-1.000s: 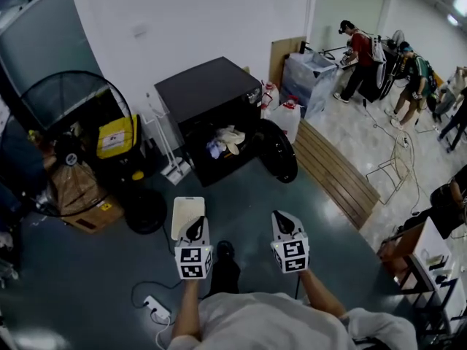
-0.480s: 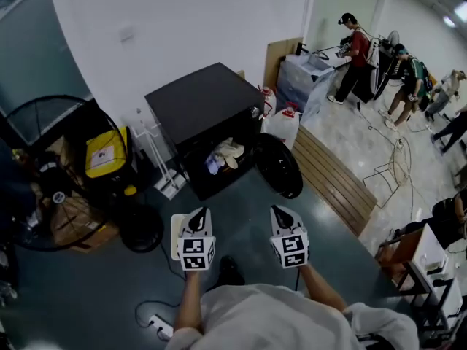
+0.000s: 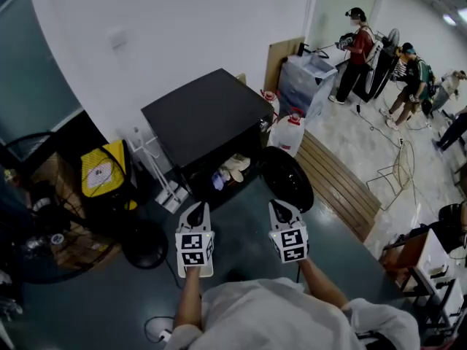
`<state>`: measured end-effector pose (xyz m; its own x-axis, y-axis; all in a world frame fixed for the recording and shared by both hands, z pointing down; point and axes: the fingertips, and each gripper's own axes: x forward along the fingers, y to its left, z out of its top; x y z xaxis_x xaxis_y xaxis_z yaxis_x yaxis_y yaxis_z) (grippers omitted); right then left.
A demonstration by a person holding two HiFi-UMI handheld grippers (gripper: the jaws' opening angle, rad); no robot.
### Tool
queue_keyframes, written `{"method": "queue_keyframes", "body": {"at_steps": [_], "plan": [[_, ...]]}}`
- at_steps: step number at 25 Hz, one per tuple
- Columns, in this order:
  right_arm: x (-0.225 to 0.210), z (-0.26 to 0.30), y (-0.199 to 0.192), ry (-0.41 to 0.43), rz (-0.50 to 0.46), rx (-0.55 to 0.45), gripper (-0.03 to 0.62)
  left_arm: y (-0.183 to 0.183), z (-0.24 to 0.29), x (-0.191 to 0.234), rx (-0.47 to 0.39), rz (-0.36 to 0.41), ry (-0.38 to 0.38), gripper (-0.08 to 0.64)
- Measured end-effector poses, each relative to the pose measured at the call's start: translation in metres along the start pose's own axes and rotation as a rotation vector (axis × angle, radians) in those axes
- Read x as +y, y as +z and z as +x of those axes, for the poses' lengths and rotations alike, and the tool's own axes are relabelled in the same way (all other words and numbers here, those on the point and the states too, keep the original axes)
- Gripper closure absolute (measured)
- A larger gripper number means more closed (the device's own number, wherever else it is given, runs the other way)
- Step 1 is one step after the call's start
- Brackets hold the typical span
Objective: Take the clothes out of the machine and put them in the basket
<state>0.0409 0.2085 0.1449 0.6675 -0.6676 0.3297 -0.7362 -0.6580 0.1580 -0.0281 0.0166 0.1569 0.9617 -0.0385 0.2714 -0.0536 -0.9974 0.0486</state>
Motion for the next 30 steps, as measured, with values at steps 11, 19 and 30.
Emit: {"method": "queue_keyframes", "body": {"at_steps": [11,19,30], "plan": [[-0.008,0.064,-0.02,0.035,0.026,0.059,0.568,-0.022,0.052,0.028,0.069,-0.017,0.009,0.541],[-0.027,0.118,-0.04,0.138,0.016,0.118,0.569,-0.042,0.091,0.037,0.133,-0.048,0.084,0.541],[-0.052,0.211,-0.045,0.312,0.015,0.129,0.568,-0.041,0.148,0.045,0.169,-0.067,0.24,0.541]]}}
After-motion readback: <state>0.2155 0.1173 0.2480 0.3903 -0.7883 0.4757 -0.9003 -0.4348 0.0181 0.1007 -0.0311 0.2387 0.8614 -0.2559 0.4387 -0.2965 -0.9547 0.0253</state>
